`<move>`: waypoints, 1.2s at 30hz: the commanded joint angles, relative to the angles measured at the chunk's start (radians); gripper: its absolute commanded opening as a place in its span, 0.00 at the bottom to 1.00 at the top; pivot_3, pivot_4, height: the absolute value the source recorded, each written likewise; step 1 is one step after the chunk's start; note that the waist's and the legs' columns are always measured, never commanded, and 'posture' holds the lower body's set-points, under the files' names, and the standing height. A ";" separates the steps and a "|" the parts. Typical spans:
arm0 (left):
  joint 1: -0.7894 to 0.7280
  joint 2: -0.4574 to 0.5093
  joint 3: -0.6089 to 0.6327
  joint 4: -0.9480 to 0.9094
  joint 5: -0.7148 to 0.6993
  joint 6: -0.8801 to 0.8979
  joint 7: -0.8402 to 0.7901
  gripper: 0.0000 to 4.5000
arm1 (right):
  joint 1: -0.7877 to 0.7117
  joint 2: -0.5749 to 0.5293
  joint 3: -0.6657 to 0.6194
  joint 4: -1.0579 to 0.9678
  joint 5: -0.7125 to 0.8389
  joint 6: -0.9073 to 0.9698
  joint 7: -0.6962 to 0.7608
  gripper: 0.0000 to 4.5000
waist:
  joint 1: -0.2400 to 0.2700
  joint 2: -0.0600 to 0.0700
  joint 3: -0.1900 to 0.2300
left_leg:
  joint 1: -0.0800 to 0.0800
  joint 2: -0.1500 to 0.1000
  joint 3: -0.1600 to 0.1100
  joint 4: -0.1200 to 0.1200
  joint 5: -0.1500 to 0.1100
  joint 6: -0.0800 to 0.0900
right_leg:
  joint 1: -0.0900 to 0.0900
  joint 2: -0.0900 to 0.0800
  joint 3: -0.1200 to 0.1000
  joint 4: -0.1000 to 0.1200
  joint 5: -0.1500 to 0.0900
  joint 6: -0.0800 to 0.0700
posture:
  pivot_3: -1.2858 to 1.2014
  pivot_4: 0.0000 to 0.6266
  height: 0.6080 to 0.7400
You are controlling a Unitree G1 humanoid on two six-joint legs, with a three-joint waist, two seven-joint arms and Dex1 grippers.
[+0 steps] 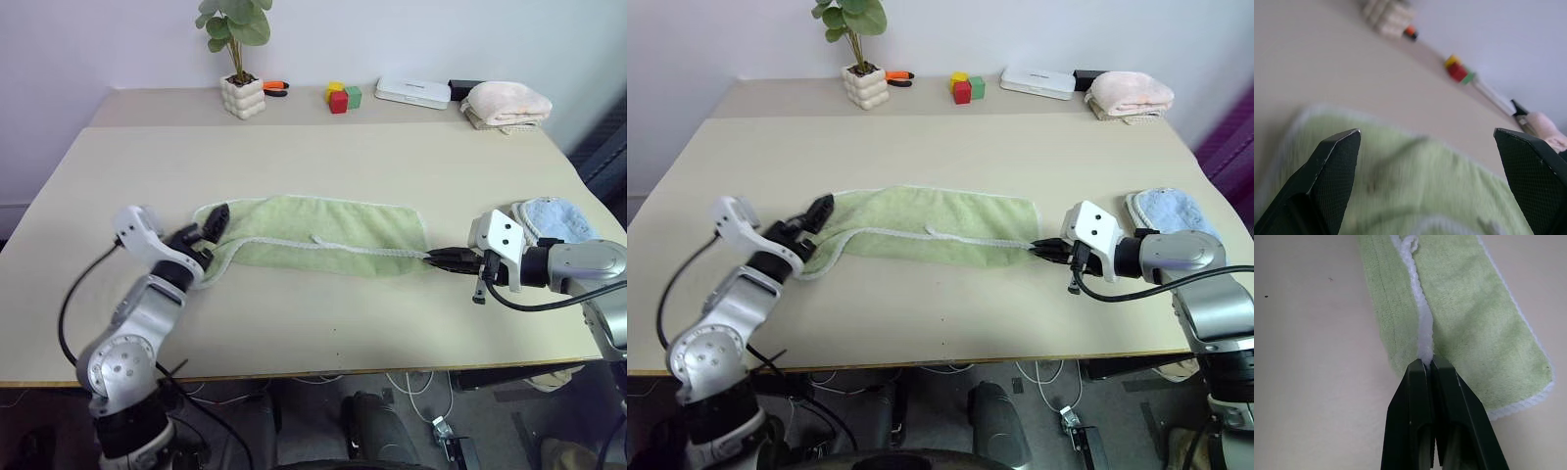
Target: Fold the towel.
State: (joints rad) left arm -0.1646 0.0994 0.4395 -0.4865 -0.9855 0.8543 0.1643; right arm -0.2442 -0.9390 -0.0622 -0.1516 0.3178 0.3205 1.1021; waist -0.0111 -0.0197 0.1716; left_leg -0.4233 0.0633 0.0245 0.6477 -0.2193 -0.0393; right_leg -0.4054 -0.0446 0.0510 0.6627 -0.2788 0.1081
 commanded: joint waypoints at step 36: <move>0.168 0.941 -0.464 0.286 1.070 -0.938 -0.864 0.99 | -0.011 -0.005 -0.023 -0.009 -0.001 -0.021 -0.004 0.00 | -0.001 0.003 0.000 | -0.001 0.001 0.010 -0.011 0.000 -0.001 | -0.005 -0.003 0.003 -0.013 -0.002 -0.008 | 0.52 0.24 1.00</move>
State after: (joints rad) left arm -0.0077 1.0369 -0.0400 -0.1815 0.0613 -0.0618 -0.6898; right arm -0.2524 -0.9335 -0.0583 -0.1417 0.3146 0.3161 1.0950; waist -0.0120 -0.0166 0.1713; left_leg -0.4245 0.0648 0.0343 0.6363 -0.2196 -0.0399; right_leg -0.4104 -0.0472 0.0545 0.6493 -0.2810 0.0999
